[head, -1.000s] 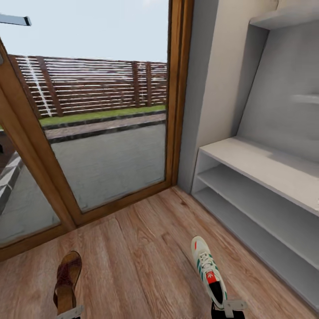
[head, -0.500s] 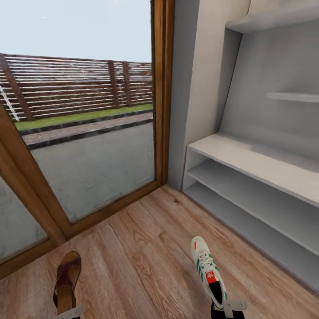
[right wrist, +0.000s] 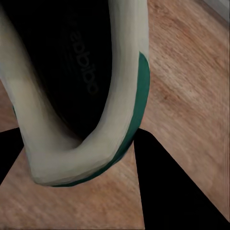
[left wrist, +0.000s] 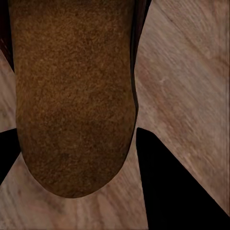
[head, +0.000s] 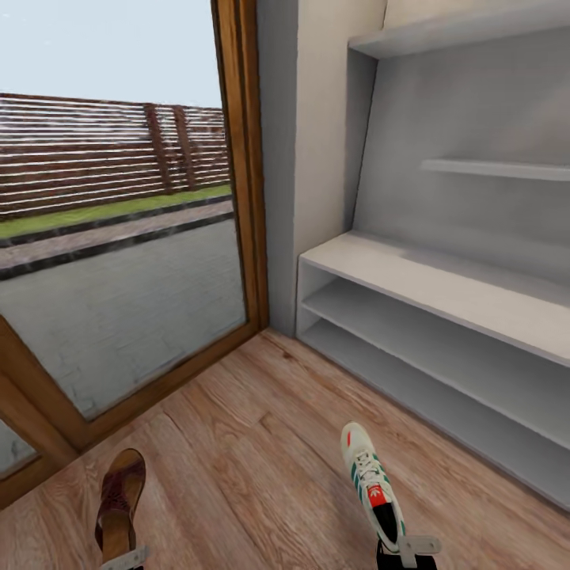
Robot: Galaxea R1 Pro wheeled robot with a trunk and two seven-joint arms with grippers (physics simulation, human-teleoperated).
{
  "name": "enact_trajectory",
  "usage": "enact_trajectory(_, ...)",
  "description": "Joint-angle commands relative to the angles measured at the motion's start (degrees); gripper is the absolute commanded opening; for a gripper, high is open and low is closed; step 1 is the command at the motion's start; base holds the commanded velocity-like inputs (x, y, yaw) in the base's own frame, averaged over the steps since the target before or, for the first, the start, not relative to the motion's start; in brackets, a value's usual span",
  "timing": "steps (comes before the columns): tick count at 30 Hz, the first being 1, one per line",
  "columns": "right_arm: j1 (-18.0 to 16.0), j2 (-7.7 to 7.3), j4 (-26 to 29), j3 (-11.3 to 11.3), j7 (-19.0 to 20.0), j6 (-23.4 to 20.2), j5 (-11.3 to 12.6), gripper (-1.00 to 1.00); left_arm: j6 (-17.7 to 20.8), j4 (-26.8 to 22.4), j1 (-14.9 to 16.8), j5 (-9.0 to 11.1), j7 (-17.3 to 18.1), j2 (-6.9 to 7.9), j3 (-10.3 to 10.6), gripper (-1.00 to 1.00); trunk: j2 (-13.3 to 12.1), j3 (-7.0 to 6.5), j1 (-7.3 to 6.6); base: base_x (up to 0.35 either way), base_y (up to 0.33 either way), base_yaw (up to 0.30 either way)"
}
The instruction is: Pick up the two gym shoes and the two sandals from the corridor floor and place them onto the hallstand (shoe rack) in the corridor, making sure they are on the rack and not on the floor. Arrange them so the two gym shoes are next to each other and the two sandals are next to each other.
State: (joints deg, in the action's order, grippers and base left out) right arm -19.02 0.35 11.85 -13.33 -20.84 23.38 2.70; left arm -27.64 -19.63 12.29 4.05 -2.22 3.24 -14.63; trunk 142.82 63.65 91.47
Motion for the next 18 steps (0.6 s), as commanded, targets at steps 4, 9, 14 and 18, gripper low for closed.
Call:
enact_trajectory(4, -0.1, 0.0, -0.1, -0.5, -0.3, 0.2, 0.4, -1.0, -0.1, 0.0, 0.0, 0.1, -0.1, 0.01, 0.2, -1.0, 0.0, 0.21, -0.01, 0.0, 0.0, -0.284)
enact_trajectory(9, -0.1, 0.0, -0.1, -0.5, -0.3, 0.2, 0.4, -1.0, -0.1, 0.0, 0.0, -0.1, -0.1, 0.01, 0.2, -1.0, 0.0, 0.46, -0.01, 0.0, 0.0, -0.274)
enact_trajectory(14, -0.1, 0.0, -0.1, -0.5, -0.3, 0.2, 0.4, -1.0, -0.1, 0.0, 0.0, -0.1, -0.1, 0.01, 0.2, -1.0, 0.0, 0.71, -0.01, 0.0, 0.0, -0.272)
enact_trajectory(18, -0.1, 0.53, -0.1, -0.5, -0.3, 0.2, 0.4, -1.0, -0.1, 0.0, 0.0, -0.2, -0.1, 0.01, 0.2, -1.0, 0.0, 0.94, -0.01, 0.0, 0.0, -0.248)
